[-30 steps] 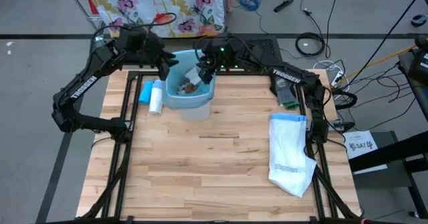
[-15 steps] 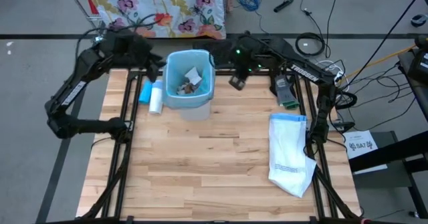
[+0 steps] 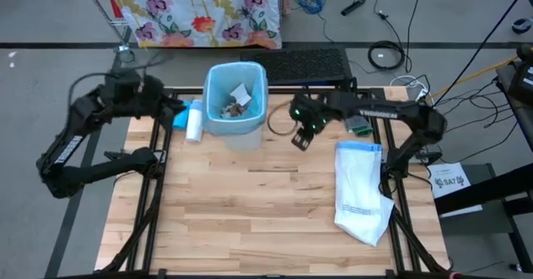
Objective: Place trash/remove bag and relplace
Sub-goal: Remove the blue trash bag from the white trash bin
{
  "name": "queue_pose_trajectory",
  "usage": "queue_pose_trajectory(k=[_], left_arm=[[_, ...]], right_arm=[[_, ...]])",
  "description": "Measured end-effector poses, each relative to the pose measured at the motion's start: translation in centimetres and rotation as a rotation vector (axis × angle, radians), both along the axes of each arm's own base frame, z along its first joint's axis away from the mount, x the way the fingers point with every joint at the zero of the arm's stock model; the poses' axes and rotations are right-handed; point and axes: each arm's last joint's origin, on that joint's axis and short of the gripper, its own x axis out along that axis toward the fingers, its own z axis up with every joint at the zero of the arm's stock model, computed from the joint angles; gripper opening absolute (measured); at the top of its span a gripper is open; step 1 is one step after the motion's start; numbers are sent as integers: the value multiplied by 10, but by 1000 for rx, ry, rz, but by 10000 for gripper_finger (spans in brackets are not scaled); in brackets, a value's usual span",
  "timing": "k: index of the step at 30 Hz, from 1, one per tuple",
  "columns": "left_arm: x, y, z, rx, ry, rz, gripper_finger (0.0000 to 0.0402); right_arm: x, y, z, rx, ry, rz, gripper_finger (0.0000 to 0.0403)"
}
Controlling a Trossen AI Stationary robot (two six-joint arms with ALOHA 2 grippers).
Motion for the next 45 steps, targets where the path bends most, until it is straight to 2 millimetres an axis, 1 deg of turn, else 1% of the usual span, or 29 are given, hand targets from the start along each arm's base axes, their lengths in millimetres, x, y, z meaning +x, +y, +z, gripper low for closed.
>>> queue_pose_trajectory(k=[3,5,8,11,14,16,21,24,28,30,32,35,40,45], left_arm=[[7,3,-23,-46,-15,-4,142],[10,3,-37,-75,-15,-2,142],[16,5,-59,-97,4,-19,142],[21,7,-81,-120,30,-34,142],[27,10,-93,-105,17,-42,142],[30,13,-99,-67,2,-49,142],[44,23,-109,55,-106,-72,142],[58,28,-109,94,-213,-157,142],[80,30,-110,72,-315,-361,142],[87,30,-114,30,-325,-437,142],[91,29,-120,-26,-309,-478,142],[89,25,-121,-79,-290,-481,142],[77,18,-125,-138,-208,-437,142],[63,12,-124,-105,-136,-333,142]], right_arm=[[-12,15,-13,43,-42,-30,118],[-20,22,-15,69,-69,-39,118],[-30,31,-10,79,-113,-55,118],[-36,39,-1,88,-150,-62,118],[-40,46,7,96,-187,-75,118],[-41,48,10,103,-203,-82,118],[-37,48,12,136,-254,-163,118],[-32,47,15,162,-309,-216,118],[-25,46,20,193,-403,-267,118],[-22,46,23,212,-450,-294,118],[-19,45,26,231,-492,-318,118],[-17,45,28,253,-525,-348,118],[-17,45,28,276,-525,-412,118],[-17,48,28,244,-534,-483,118]])
